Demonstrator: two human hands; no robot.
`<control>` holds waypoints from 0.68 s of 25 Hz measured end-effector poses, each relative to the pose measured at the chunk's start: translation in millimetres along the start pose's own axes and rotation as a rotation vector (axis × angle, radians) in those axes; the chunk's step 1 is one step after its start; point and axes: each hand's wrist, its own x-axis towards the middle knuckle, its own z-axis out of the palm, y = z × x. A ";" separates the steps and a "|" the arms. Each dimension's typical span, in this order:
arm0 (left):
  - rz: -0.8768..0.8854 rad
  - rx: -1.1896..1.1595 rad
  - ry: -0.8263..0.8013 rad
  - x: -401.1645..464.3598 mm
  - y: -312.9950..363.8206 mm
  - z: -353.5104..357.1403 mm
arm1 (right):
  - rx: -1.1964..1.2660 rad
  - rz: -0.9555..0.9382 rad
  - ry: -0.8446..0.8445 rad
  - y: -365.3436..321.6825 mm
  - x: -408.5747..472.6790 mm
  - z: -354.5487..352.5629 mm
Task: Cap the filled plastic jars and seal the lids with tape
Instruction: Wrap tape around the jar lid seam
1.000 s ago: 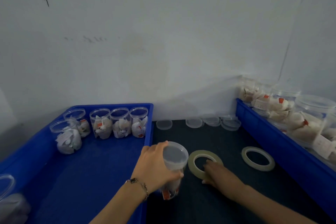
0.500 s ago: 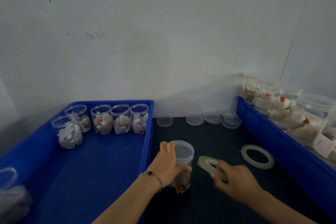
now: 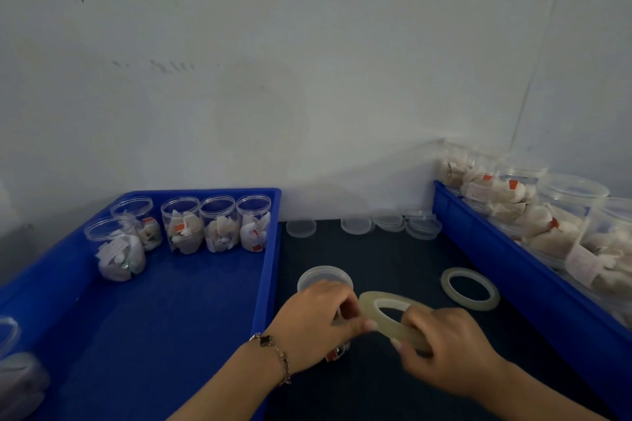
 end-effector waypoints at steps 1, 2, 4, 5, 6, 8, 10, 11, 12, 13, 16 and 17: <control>0.004 -0.002 -0.015 0.1 0.1 2.1 | -0.007 -0.016 0.003 -1.2 -0.1 0.2; 0.009 -0.004 -0.022 0.1 -1.0 3.7 | -0.007 -0.022 -0.001 -1.6 -0.9 0.3; 0.033 0.013 -0.024 -1.3 -3.1 2.9 | 0.003 -0.006 -0.059 -3.0 -0.2 -0.9; 0.058 0.030 -0.020 -1.7 -4.3 2.4 | 0.002 0.029 -0.135 -4.4 1.5 -1.0; 0.087 0.051 -0.021 -2.2 -5.2 1.9 | -0.004 0.086 -0.220 -4.8 3.3 -0.8; 0.127 0.104 -0.054 -2.9 -3.7 0.2 | 0.067 0.233 -0.402 -3.7 1.1 5.0; 0.134 0.117 -0.112 -2.8 -1.0 0.5 | 0.143 0.317 -0.551 2.4 -0.1 11.7; 0.134 0.114 -0.141 -2.7 0.8 0.0 | 0.138 0.328 -0.608 7.0 1.6 13.3; 0.132 0.113 -0.168 -3.0 2.3 -1.7 | 0.117 0.344 -0.662 11.7 3.1 14.6; 0.123 0.118 -0.181 -3.5 1.8 -5.3 | 0.099 0.361 -0.692 16.8 5.0 16.2; 0.050 0.188 -0.156 -4.0 -9.6 -25.8 | 0.225 0.453 -0.748 25.0 10.4 19.7; 0.030 0.236 -0.147 -4.4 -15.2 -32.9 | 0.298 0.469 -0.748 25.5 11.2 20.3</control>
